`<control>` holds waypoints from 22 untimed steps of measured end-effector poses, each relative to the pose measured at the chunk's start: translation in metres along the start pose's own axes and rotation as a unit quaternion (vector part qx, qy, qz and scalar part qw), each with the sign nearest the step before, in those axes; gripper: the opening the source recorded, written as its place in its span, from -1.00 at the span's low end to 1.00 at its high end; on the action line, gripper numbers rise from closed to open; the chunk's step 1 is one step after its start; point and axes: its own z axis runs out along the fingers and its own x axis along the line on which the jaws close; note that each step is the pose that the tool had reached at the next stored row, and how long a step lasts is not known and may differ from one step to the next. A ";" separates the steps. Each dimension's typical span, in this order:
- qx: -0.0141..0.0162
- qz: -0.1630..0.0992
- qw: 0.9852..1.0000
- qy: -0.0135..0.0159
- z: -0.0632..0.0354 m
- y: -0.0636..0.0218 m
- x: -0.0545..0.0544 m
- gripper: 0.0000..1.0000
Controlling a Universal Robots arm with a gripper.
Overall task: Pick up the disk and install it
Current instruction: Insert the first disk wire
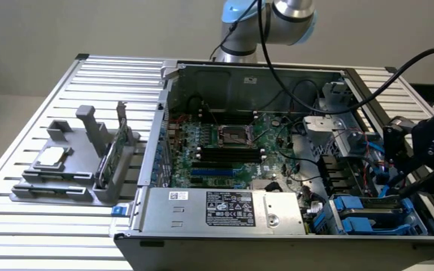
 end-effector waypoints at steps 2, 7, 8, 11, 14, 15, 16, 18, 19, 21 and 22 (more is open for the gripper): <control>-0.002 0.002 1.000 0.003 0.0011 0.0001 0.000 -0.47; -0.001 0.007 1.000 0.005 0.0054 -0.0008 -0.003 -0.47; 0.000 0.008 1.000 0.005 0.0062 -0.0007 -0.004 -0.47; 0.000 0.009 1.000 0.005 0.0089 0.0001 -0.006 -0.47; 0.001 0.013 1.000 0.006 0.0113 -0.0003 -0.006 -0.47; 0.001 0.015 1.000 0.007 0.0118 -0.0003 -0.007 -0.47; 0.002 0.016 1.000 0.008 0.0123 -0.0004 -0.007 -0.47; 0.002 0.019 1.000 0.009 0.0132 -0.0002 -0.007 -0.47; 0.001 0.020 1.000 0.010 0.0134 0.0001 -0.007 -0.47; 0.001 0.023 1.000 0.010 0.0137 0.0007 -0.008 -0.47; 0.000 0.024 1.000 0.011 0.0138 0.0010 -0.008 -0.47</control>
